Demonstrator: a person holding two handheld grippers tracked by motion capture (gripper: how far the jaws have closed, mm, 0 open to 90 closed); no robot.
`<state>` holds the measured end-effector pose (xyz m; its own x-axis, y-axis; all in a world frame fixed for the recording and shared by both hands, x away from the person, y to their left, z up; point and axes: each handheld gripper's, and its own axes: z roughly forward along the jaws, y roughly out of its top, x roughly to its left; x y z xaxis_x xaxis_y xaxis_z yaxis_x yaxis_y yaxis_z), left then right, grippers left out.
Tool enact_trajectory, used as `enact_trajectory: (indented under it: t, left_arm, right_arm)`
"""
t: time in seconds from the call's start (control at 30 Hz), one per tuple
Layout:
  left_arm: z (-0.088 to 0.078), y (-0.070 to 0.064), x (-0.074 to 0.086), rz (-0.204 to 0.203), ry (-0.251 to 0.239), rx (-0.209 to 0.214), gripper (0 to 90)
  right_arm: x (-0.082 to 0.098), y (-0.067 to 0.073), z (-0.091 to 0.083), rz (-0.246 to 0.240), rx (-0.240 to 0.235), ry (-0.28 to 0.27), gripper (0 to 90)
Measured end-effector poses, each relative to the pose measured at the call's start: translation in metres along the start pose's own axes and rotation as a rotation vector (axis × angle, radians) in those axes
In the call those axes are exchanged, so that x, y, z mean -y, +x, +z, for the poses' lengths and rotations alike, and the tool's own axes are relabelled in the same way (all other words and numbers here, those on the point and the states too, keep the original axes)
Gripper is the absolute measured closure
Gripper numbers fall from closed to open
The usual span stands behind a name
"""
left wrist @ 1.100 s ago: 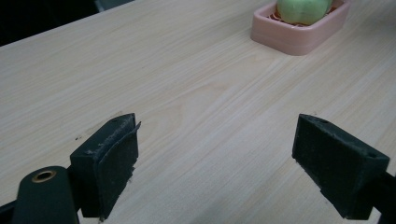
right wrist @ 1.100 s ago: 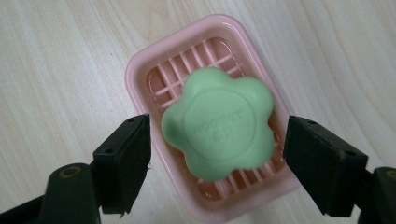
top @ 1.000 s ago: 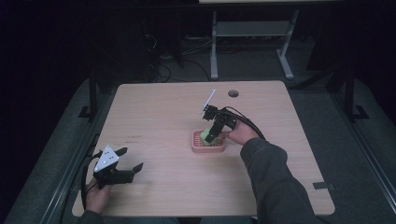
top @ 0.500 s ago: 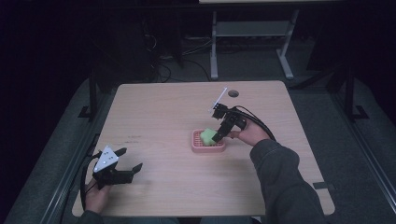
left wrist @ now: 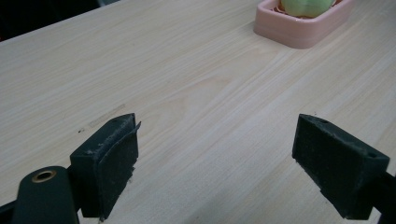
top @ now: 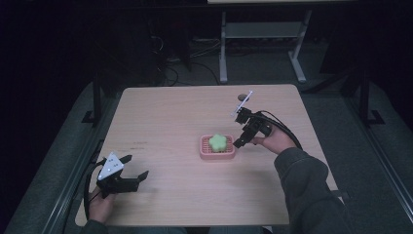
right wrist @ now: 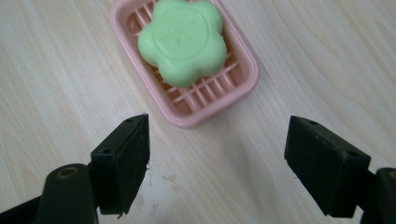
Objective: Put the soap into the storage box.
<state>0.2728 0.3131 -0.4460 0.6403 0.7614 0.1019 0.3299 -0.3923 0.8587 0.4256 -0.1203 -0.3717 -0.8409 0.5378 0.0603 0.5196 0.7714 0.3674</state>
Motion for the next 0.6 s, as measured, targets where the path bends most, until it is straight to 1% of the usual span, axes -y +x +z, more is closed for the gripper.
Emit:
enact_trajectory:
  t: [0.23, 0.3, 0.47, 0.6]
  left_arm:
    - [0.0, 0.0, 0.0, 0.001, 0.004, 0.0, 14.1]
    - [0.0, 0.0, 0.0, -0.001, 0.003, -0.001, 14.1]
    - [0.0, 0.0, 0.0, -0.003, 0.001, -0.001, 14.1]
    - [0.0, 0.0, 0.0, 0.0, 0.001, -0.001, 14.2]
  right_arm:
    - [0.011, -0.004, 0.001, 0.022, -0.005, -0.001, 21.9]
    - [0.013, -0.005, 0.001, 0.016, -0.002, 0.008, 21.9]
    - [0.014, -0.004, -0.002, 0.023, 0.0, -0.001, 21.9]
    - [0.016, -0.004, -0.003, 0.016, 0.002, 0.003, 21.9]
